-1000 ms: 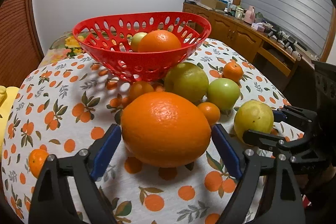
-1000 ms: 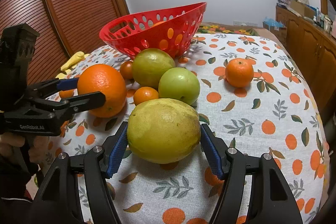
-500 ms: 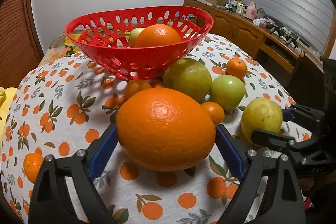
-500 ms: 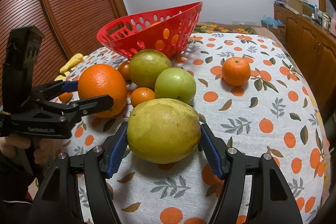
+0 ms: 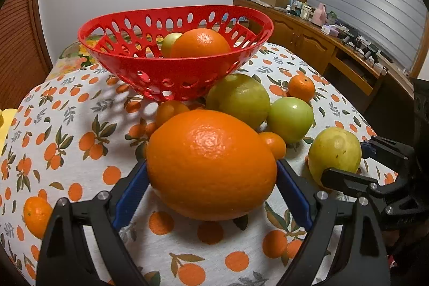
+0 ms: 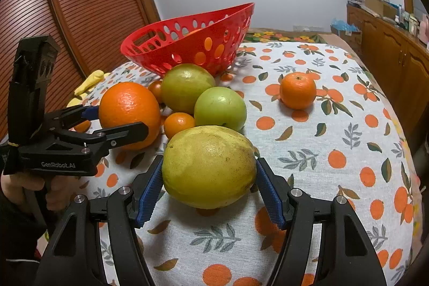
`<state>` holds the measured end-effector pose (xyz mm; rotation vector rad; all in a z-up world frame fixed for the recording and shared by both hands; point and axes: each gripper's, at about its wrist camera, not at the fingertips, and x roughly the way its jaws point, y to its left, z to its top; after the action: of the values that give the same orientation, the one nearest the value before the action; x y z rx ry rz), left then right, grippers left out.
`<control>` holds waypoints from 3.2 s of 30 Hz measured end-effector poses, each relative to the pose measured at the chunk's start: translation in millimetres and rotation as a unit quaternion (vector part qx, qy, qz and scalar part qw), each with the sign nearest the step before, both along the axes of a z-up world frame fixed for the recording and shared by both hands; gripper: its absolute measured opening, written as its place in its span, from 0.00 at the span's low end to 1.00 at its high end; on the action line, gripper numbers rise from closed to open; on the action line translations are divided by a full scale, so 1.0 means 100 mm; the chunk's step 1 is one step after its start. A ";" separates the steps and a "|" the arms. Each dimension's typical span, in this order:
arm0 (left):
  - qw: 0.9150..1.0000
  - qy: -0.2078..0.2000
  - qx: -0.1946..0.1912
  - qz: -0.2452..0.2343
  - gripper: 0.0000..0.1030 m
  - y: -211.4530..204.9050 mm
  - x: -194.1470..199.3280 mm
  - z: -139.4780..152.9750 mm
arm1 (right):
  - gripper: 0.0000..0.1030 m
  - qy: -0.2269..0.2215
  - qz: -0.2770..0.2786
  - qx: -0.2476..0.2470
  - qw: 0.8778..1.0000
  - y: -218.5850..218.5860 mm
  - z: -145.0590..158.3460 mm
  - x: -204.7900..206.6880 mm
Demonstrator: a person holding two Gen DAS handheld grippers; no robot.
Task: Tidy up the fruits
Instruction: 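Grasp the large orange with the left gripper while the right gripper grasps the pomelo, then lower the large orange into the red basket with the left gripper and release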
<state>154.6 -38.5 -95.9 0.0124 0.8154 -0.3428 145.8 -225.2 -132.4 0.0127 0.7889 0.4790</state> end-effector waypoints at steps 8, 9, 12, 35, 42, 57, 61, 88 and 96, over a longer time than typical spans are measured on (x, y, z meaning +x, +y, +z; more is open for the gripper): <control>1.000 -0.004 -0.011 0.004 0.86 0.05 -0.03 0.02 | 0.67 0.000 0.000 0.000 1.000 -0.01 0.00 0.00; 1.000 -0.005 -0.014 0.006 0.86 0.06 -0.03 0.02 | 0.67 0.000 0.000 0.000 1.000 0.00 0.00 0.00; 1.000 -0.014 -0.024 0.014 0.86 0.13 -0.08 0.08 | 0.67 -0.002 0.000 -0.001 1.000 0.01 0.00 0.00; 0.995 -0.090 -0.031 0.014 0.86 0.30 -0.02 0.89 | 0.67 -0.077 0.008 0.003 0.997 0.03 0.70 0.23; 0.995 -0.099 -0.024 0.011 0.86 0.31 0.10 1.00 | 0.67 -0.102 0.013 0.010 0.995 0.11 0.95 0.30; 0.997 -0.079 -0.008 0.023 0.86 0.26 0.55 0.93 | 0.67 -0.101 0.019 0.003 0.995 0.17 0.95 0.47; 0.997 -0.068 0.000 0.023 0.87 0.21 0.59 0.87 | 0.67 -0.098 0.015 0.002 0.995 0.15 0.93 0.49; 0.998 -0.043 0.010 0.044 0.88 0.13 0.80 0.71 | 0.67 -0.092 0.008 -0.002 0.996 0.11 0.86 0.53; 0.996 -0.066 0.014 0.050 0.88 0.13 0.74 0.80 | 0.67 -0.087 0.001 -0.002 0.996 0.03 0.80 0.54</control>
<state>228.8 -25.9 -16.3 0.0206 0.6874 -0.2336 199.4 -222.2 -52.7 -0.0321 0.6190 0.4735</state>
